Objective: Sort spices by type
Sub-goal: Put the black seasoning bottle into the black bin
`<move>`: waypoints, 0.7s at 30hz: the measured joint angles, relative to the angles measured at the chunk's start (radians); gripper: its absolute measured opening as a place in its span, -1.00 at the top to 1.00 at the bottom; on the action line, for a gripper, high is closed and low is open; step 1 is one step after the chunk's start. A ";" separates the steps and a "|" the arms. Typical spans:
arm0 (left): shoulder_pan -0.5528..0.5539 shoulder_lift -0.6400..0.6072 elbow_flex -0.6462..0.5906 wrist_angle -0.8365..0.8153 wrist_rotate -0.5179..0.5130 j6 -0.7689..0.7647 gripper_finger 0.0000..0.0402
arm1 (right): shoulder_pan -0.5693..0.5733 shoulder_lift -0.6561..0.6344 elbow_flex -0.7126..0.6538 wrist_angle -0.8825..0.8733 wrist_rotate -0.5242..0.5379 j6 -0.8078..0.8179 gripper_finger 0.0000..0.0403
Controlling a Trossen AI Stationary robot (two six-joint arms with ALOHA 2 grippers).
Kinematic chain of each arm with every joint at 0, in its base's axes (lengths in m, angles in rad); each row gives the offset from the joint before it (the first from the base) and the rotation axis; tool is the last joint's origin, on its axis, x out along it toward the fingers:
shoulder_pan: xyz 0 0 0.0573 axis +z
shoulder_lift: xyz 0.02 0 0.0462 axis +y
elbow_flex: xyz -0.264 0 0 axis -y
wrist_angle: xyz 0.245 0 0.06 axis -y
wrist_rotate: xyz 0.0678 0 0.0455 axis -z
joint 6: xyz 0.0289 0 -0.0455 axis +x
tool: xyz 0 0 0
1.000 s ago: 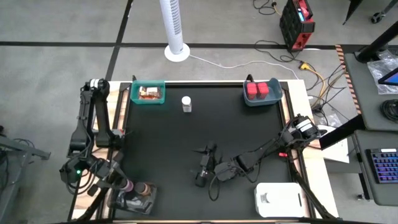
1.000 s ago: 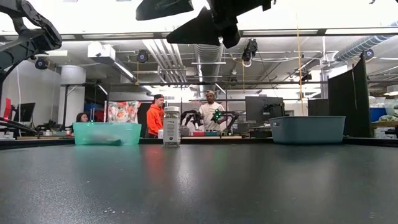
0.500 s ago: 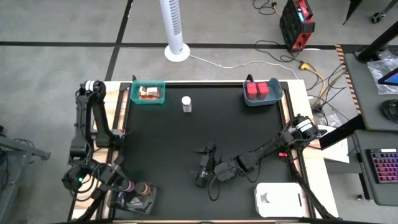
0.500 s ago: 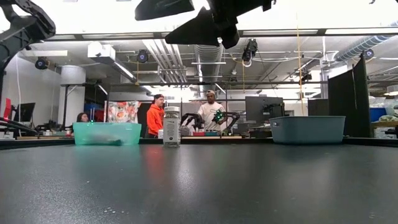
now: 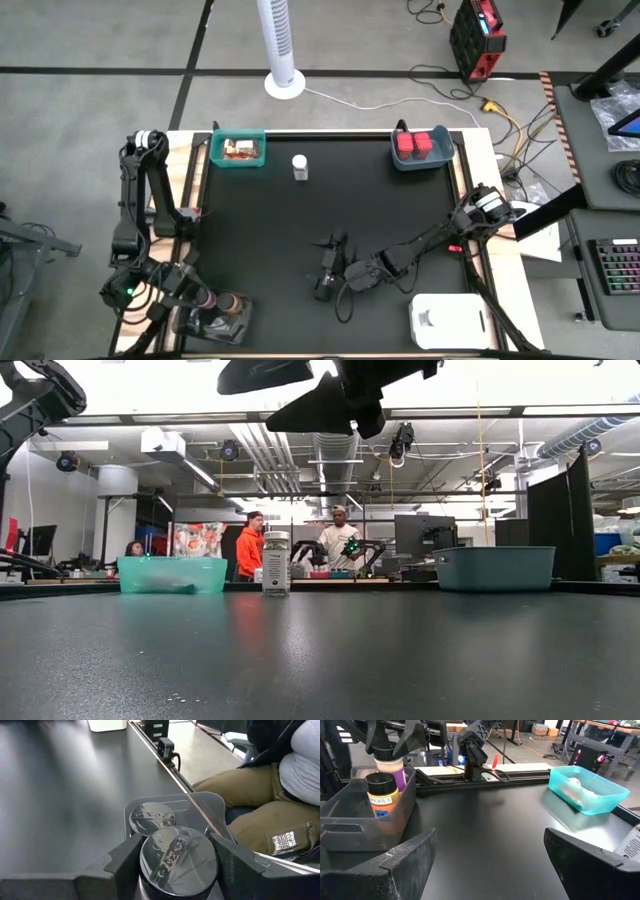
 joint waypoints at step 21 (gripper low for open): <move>-0.001 0.033 0.000 -0.002 -0.024 -0.058 -0.02 | 0.000 0.000 -0.002 -0.001 0.000 0.001 -0.78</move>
